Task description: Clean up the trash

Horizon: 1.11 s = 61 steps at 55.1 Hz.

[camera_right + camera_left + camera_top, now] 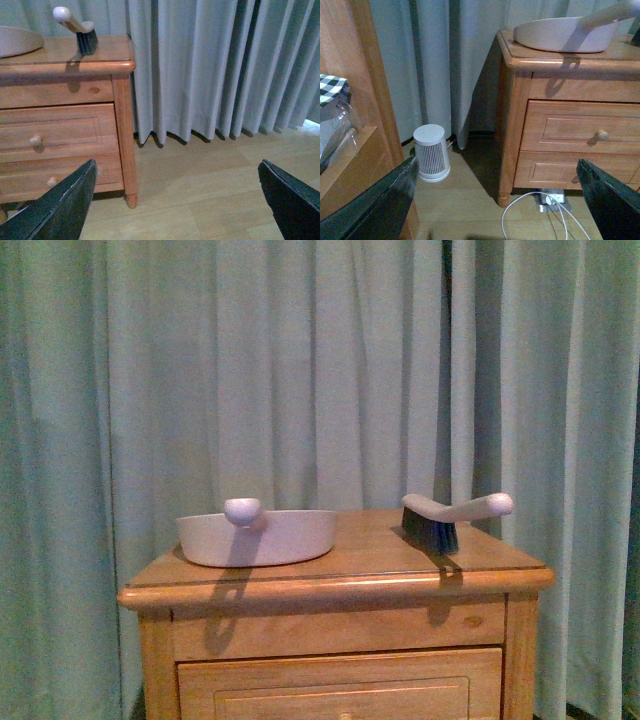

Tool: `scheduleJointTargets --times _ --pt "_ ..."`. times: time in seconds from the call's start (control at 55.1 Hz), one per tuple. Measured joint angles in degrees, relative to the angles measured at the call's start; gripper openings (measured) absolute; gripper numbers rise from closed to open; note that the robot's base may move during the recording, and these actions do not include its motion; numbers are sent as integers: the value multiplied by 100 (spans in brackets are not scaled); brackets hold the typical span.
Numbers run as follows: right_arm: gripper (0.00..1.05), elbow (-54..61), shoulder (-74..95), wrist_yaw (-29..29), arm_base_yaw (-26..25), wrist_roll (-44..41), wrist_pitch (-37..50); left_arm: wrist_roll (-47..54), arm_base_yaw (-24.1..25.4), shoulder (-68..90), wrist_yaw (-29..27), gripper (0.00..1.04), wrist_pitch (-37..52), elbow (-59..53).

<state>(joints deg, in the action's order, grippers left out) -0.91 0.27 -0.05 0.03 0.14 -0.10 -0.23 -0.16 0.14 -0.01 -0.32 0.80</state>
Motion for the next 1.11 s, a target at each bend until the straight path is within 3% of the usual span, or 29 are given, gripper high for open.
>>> scheduleJointTargets --times 1.107 --pt "97 0 0 2 0 0 0 0 0 0 2 97 0 0"
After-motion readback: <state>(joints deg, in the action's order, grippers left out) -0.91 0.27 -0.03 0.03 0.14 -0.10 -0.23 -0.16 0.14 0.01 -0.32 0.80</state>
